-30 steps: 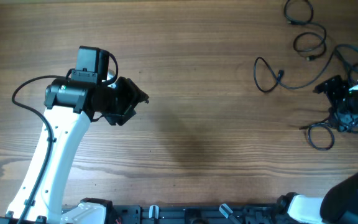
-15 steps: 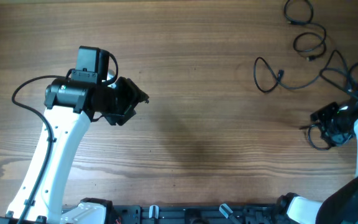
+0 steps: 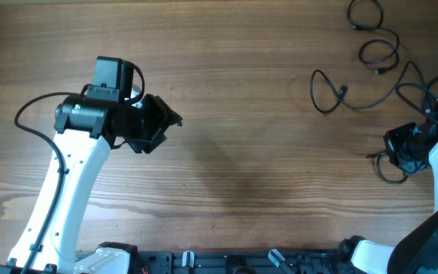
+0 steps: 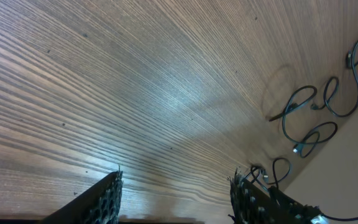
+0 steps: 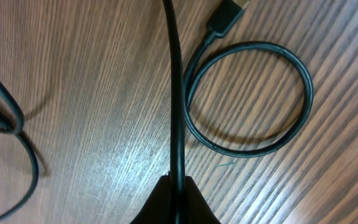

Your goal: Untangle cables

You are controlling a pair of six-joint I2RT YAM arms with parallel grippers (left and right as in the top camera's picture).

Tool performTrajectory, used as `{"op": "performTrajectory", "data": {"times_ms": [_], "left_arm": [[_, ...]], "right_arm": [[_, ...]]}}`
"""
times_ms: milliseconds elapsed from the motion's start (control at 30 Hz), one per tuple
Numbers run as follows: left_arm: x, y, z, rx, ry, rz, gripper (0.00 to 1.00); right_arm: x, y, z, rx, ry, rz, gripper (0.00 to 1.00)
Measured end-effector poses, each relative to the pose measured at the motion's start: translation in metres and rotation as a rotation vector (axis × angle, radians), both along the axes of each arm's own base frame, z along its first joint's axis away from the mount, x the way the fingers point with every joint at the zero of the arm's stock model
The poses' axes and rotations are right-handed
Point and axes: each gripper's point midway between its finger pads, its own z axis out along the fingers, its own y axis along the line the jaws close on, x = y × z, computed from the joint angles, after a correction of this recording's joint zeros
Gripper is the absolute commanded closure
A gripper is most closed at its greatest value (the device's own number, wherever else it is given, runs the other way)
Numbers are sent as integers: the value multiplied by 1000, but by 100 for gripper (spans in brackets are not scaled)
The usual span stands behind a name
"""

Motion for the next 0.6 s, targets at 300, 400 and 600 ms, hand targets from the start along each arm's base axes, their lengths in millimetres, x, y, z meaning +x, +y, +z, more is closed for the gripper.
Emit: {"op": "performTrajectory", "data": {"times_ms": [300, 400, 600], "left_arm": [[0, 0, 0, 0, 0, 0, 42], [0, 0, 0, 0, 0, 0, 42], [0, 0, 0, 0, 0, 0, 42]], "right_arm": [[2, -1, 0, 59, -18, -262, 96], [1, -3, 0, 65, -18, -337, 96], [14, -13, 4, 16, -74, -287, 3]]}}
